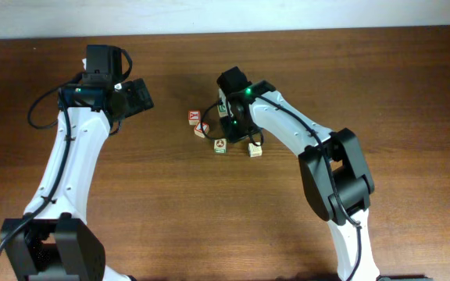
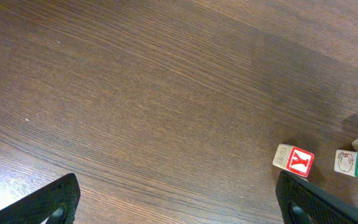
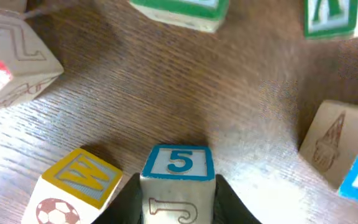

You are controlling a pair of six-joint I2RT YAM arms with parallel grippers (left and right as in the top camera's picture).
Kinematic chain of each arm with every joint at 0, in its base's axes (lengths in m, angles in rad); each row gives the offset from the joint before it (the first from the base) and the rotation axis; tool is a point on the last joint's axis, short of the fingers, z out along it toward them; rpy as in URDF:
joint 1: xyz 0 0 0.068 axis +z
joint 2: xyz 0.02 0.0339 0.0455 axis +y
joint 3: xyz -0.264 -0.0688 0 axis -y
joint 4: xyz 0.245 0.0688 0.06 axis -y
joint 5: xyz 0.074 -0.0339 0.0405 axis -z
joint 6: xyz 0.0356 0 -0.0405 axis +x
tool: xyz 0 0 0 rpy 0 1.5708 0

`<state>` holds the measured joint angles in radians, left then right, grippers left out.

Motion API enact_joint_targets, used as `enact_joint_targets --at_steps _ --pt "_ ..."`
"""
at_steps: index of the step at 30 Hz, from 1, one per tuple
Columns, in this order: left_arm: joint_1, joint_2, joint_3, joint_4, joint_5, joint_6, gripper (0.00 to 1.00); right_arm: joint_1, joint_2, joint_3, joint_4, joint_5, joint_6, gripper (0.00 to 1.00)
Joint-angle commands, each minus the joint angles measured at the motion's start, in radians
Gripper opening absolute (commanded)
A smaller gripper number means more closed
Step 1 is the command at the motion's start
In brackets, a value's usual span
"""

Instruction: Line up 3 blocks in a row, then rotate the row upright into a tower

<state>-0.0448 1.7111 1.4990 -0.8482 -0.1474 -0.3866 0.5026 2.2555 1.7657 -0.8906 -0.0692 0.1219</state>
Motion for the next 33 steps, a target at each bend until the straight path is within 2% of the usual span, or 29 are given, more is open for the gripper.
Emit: enact_joint_targets --at_steps 1,3,7,10,15,18,21,27,31,33 --pt "0.002 0.008 0.019 0.002 -0.011 -0.002 0.99 -0.004 -0.04 0.016 -0.037 -0.009 0.133 0.18" --pt "0.002 0.008 0.019 0.002 -0.011 -0.002 0.99 -0.004 -0.089 0.029 -0.11 -0.018 0.267 0.18" --pt "0.002 0.008 0.019 0.002 -0.011 -0.002 0.99 0.029 -0.091 0.008 -0.16 -0.019 0.331 0.17" --pt "0.002 0.008 0.019 0.001 -0.011 -0.002 0.99 0.054 -0.089 0.005 -0.17 0.084 0.411 0.17" --pt "0.002 0.008 0.019 0.001 -0.011 -0.002 0.99 0.055 -0.089 -0.101 -0.1 0.082 0.346 0.17" --pt "0.002 0.008 0.019 0.001 -0.011 -0.002 0.99 0.053 -0.089 -0.107 -0.089 0.082 0.3 0.18" --pt "0.002 0.008 0.019 0.002 -0.011 -0.002 0.99 0.053 -0.089 -0.106 -0.08 0.082 0.3 0.39" --pt "0.002 0.008 0.019 0.002 -0.011 -0.002 0.99 0.053 -0.09 -0.055 -0.107 0.032 0.293 0.4" --pt "0.002 0.008 0.019 0.002 -0.011 -0.002 0.99 0.051 -0.09 0.098 -0.2 0.074 0.275 0.48" --pt "0.002 0.009 0.019 0.002 -0.011 -0.002 0.99 0.051 -0.09 0.13 -0.189 0.07 0.275 0.5"
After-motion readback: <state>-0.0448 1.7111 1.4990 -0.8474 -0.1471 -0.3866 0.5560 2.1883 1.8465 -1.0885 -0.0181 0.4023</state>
